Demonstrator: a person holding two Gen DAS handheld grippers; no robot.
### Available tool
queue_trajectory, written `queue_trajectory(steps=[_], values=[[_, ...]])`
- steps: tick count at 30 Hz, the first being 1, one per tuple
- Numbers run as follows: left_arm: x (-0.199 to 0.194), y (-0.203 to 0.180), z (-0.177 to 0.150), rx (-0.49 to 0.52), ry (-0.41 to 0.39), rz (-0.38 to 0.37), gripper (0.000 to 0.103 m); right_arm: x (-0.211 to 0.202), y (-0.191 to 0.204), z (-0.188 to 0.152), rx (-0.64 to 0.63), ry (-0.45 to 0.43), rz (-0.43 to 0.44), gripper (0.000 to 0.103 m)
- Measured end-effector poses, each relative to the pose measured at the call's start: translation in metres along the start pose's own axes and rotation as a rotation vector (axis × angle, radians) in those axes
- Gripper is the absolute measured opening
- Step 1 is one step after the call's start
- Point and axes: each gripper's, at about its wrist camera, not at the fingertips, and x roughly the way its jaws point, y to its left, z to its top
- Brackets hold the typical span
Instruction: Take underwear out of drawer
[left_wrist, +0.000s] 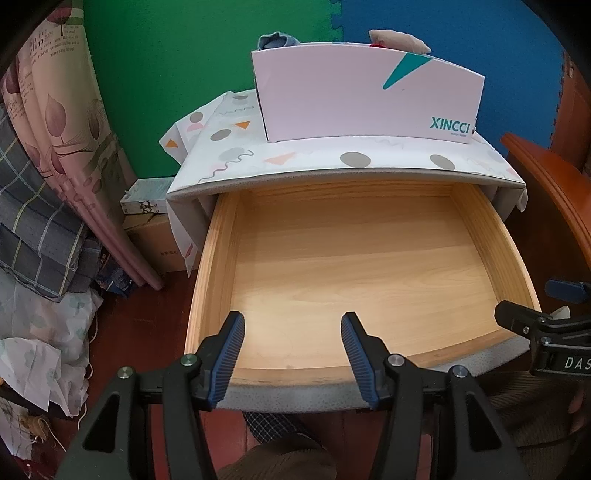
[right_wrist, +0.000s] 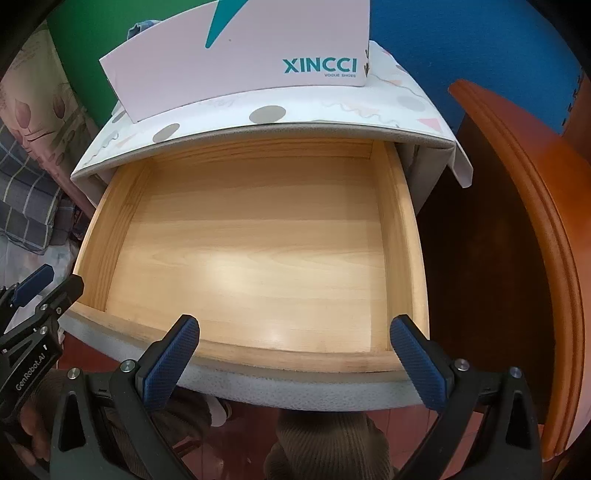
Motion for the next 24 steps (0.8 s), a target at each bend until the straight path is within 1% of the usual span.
queue_trajectory(steps=[5, 24], values=[[0.0023, 0.0023, 0.0005, -0.012, 0.013, -0.010, 0.056, 0.0013, 0.0021, 0.0002, -0.010, 0.003, -0.005, 0.102], [0.0053, 0.0002, -0.0003, -0.003, 0.027, -0.010, 0.056, 0.0031, 0.0021, -0.0001, -0.009, 0.010, -0.003, 0.102]])
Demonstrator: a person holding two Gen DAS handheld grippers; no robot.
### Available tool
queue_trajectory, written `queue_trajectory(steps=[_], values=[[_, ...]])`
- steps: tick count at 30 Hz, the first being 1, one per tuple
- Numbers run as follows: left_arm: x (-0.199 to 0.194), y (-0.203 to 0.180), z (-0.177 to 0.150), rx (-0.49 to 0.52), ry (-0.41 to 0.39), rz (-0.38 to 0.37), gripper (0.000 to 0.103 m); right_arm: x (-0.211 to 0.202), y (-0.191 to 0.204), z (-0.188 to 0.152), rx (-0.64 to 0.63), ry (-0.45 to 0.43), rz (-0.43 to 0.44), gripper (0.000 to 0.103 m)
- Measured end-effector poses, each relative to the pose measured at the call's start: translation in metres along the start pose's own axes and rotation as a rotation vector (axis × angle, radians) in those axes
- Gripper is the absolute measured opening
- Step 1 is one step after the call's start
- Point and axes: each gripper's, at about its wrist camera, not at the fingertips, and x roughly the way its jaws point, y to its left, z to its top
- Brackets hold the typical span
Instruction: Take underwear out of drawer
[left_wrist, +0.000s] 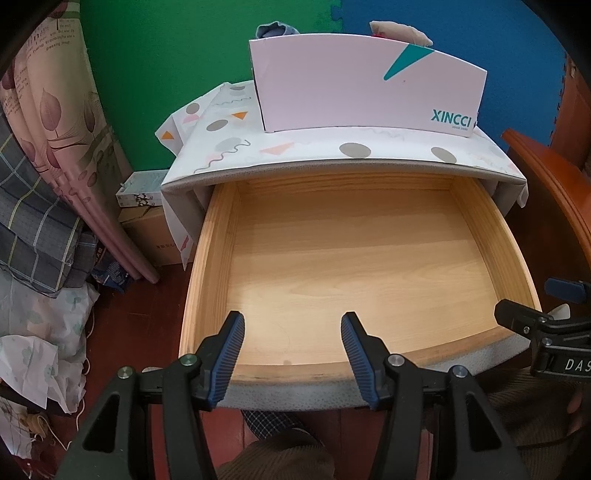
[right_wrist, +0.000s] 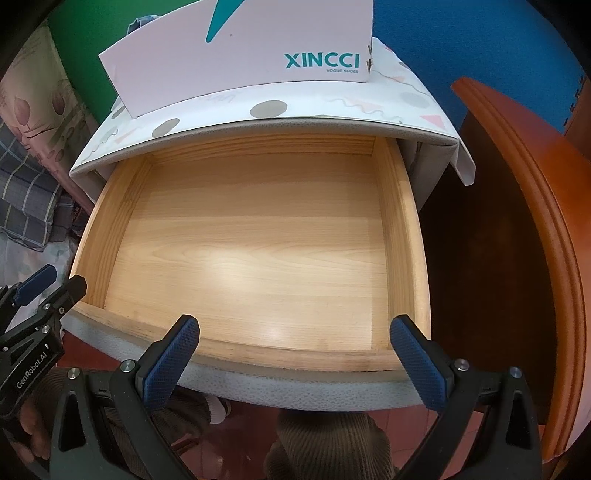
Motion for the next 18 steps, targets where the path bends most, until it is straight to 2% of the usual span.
queue_trajectory(steps=[18], values=[[0.0027, -0.0022, -0.0004, 0.000, 0.001, -0.002, 0.056, 0.0008, -0.0002, -0.0002, -0.002, 0.002, 0.001, 0.102]])
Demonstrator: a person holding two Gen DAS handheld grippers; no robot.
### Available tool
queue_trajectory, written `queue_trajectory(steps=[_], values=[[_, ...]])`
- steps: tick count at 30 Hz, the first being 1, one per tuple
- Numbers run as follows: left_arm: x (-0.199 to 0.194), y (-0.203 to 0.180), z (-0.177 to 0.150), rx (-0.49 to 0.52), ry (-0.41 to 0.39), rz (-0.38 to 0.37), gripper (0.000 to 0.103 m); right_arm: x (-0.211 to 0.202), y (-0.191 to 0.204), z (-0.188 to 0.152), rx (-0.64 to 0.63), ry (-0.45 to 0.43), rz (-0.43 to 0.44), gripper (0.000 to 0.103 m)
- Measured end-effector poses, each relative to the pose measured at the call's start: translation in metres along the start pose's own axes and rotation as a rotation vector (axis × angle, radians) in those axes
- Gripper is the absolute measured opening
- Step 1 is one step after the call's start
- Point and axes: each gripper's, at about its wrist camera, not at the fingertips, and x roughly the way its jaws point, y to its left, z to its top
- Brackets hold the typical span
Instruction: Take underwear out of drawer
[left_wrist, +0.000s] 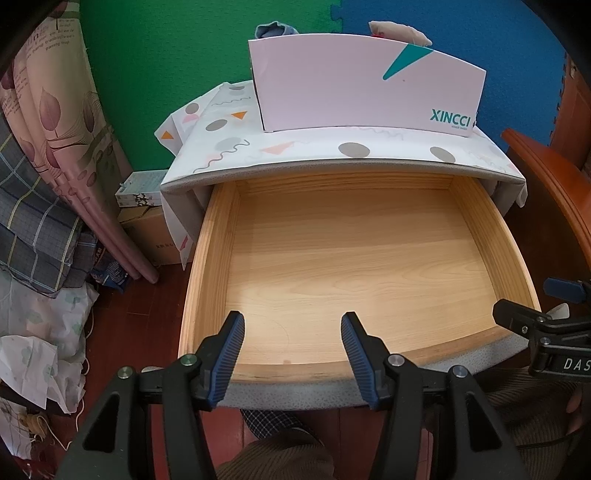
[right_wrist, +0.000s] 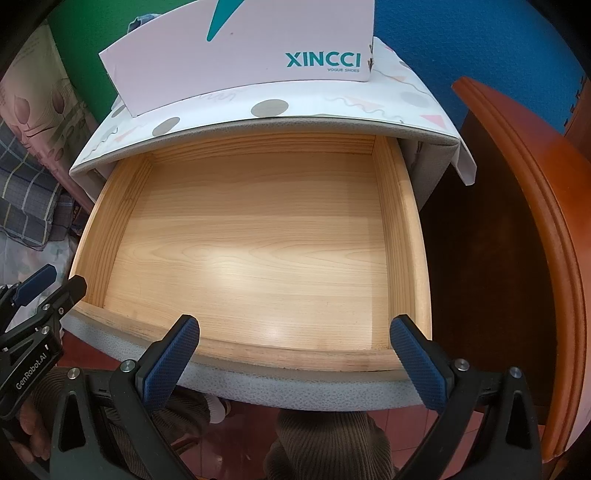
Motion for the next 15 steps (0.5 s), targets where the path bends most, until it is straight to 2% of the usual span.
queue_trajectory(steps=[15], values=[[-0.0023, -0.0002, -0.0014, 0.005, 0.000, 0.002, 0.056, 0.0006, -0.0003, 0.0000, -0.001, 0.002, 0.001, 0.102]])
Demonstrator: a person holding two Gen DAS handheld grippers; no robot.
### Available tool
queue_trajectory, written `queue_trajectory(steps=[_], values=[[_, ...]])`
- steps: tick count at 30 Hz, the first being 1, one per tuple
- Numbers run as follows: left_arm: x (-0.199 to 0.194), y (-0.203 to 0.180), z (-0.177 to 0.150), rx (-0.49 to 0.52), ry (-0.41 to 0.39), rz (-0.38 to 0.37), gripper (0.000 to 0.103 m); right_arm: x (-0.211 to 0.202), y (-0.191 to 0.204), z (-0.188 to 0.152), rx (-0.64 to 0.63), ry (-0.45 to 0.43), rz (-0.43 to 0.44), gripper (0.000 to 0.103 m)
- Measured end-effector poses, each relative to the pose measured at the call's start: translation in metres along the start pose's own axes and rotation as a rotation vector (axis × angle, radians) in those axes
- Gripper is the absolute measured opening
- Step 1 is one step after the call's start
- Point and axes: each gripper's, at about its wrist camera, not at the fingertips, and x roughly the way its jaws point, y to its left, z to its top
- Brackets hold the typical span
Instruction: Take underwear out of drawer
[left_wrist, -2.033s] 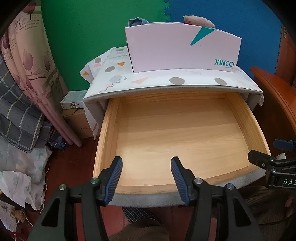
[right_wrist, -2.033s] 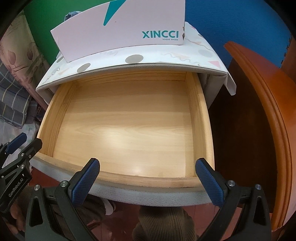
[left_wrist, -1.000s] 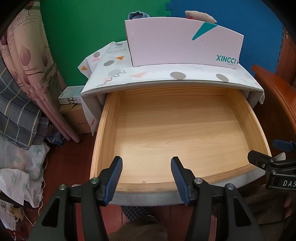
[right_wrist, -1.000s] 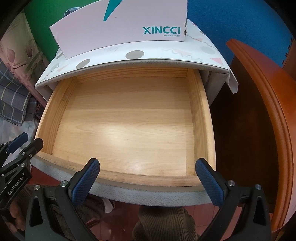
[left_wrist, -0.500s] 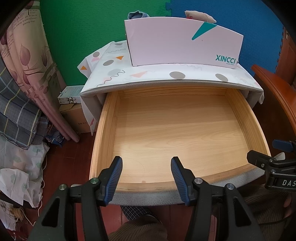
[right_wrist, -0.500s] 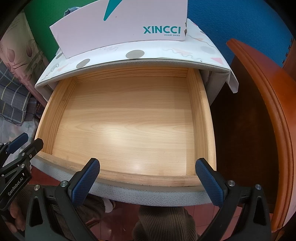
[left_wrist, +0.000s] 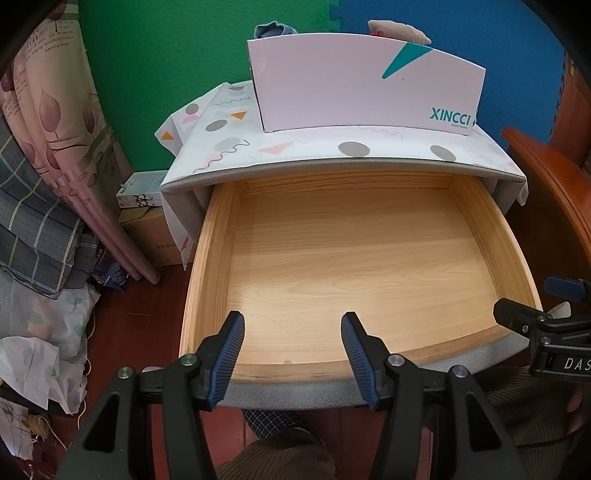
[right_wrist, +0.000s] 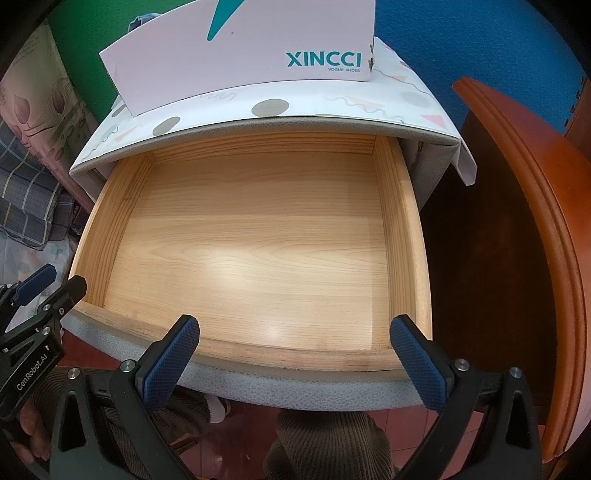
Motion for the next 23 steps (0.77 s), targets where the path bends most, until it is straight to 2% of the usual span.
queue_trajectory(steps=[23], values=[[-0.0039, 0.0008, 0.0010, 0.002, -0.010, 0.000, 0.056, -0.0003, 0.0009, -0.0003, -0.001, 0.000, 0.001, 0.102]])
